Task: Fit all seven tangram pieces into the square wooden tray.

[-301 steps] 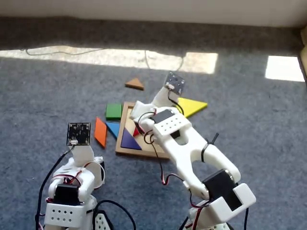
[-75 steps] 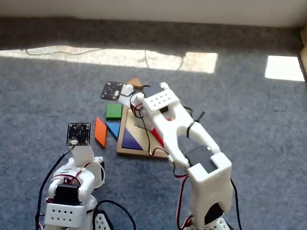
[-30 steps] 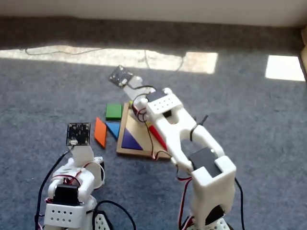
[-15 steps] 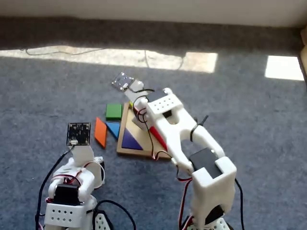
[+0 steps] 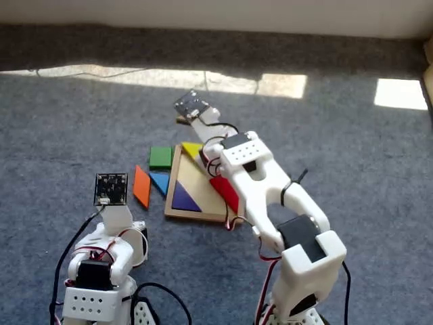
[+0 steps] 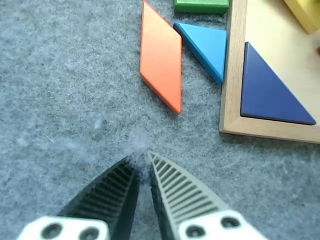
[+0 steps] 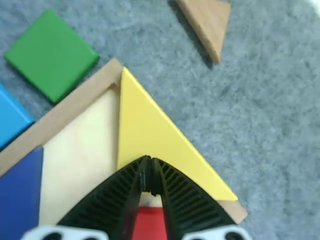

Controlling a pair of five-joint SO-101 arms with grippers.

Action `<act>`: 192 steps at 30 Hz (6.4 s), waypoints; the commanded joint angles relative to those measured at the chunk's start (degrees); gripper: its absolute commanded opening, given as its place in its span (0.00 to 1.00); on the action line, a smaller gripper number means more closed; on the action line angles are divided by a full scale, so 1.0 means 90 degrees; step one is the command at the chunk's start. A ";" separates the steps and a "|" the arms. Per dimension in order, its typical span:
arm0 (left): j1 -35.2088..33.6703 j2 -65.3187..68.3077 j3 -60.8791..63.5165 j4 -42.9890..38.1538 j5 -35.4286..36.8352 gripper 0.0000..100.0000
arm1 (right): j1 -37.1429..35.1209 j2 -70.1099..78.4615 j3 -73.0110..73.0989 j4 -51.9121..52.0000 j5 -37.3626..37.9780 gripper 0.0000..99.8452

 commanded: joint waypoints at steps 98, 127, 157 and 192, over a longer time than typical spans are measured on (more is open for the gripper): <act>-0.0015 -0.0220 0.0132 0.0029 -0.0020 0.00 | 0.0083 -0.1636 0.2349 -0.3433 -0.1035 0.02; -0.0015 -0.0220 0.0132 0.0029 -0.0020 0.00 | 0.0581 -0.1685 0.3560 -0.3424 -0.0987 0.02; -0.0015 -0.0220 0.0132 0.0029 -0.0020 0.00 | 0.2496 -1.2762 0.8894 -0.1382 -0.1035 0.02; -0.0015 -0.0220 0.0132 0.0029 -0.0020 0.00 | 0.3717 -1.3065 0.9324 0.3512 -0.2960 0.01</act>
